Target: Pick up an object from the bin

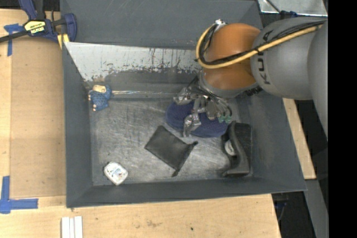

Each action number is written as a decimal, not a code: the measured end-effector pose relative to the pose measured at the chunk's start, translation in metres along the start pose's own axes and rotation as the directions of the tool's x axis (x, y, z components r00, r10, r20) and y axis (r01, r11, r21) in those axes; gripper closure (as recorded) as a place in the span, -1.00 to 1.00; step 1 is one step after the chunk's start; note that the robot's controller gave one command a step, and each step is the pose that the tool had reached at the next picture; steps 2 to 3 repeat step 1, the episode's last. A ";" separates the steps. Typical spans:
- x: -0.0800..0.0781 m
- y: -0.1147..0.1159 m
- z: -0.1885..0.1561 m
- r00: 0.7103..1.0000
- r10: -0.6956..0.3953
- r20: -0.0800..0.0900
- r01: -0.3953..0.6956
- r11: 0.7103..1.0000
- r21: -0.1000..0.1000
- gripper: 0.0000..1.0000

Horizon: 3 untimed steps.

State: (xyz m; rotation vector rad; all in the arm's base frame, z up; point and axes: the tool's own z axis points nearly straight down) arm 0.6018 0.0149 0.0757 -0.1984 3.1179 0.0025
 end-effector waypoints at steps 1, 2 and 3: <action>0.034 -0.098 -0.200 0.989 -0.145 -0.006 0.145 0.989 0.005 1.00; 0.034 -0.098 -0.200 0.989 -0.145 -0.006 0.145 0.989 0.005 1.00; 0.034 -0.098 -0.200 0.989 -0.145 -0.006 0.145 0.989 0.005 1.00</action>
Offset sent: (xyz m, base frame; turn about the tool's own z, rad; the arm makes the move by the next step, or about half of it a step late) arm -0.0262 -0.0982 0.1938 -0.1518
